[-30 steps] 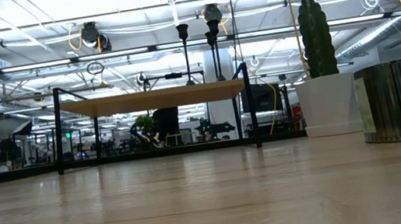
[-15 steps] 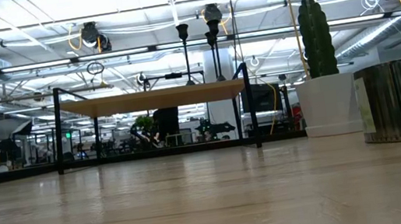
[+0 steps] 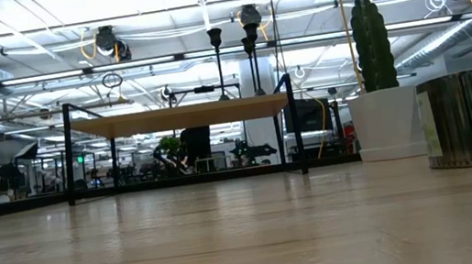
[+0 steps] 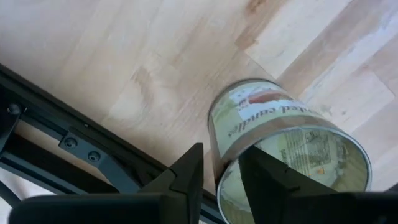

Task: Pick & Place candle stick holders
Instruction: Put the left scented candle on the shelf

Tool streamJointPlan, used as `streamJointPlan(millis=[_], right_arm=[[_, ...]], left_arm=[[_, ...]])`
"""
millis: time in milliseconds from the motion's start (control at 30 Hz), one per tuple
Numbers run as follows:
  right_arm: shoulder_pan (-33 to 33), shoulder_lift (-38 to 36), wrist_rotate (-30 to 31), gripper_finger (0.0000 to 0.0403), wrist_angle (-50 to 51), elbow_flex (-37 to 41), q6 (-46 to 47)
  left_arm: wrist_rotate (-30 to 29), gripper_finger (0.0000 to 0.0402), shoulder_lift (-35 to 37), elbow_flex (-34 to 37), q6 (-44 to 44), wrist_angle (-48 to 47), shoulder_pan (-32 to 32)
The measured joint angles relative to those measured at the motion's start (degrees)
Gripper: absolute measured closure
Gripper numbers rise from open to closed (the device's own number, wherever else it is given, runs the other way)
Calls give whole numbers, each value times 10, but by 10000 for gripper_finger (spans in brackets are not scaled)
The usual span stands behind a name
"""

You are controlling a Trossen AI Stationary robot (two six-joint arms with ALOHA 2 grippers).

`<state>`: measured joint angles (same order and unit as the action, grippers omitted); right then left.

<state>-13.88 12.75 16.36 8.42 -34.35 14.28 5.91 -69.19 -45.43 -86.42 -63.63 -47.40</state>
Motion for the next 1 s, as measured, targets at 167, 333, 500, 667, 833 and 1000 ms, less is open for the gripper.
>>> streamJointPlan(millis=[167,333,500,667,833,1000], right_arm=[[0,0,0,195,0,0,0],[0,0,0,195,0,0,-1],[0,0,0,195,0,0,-2],[0,0,0,195,0,0,-2],[0,0,0,195,0,0,-2],[0,0,0,195,0,0,-2]], left_arm=[[0,308,0,0,13,2,0],[1,336,0,0,27,7,0],[-4,392,0,-1,45,7,0],[-10,389,0,-1,38,9,1],[-5,394,0,-1,3,8,2],[6,396,0,-1,-25,9,2]])
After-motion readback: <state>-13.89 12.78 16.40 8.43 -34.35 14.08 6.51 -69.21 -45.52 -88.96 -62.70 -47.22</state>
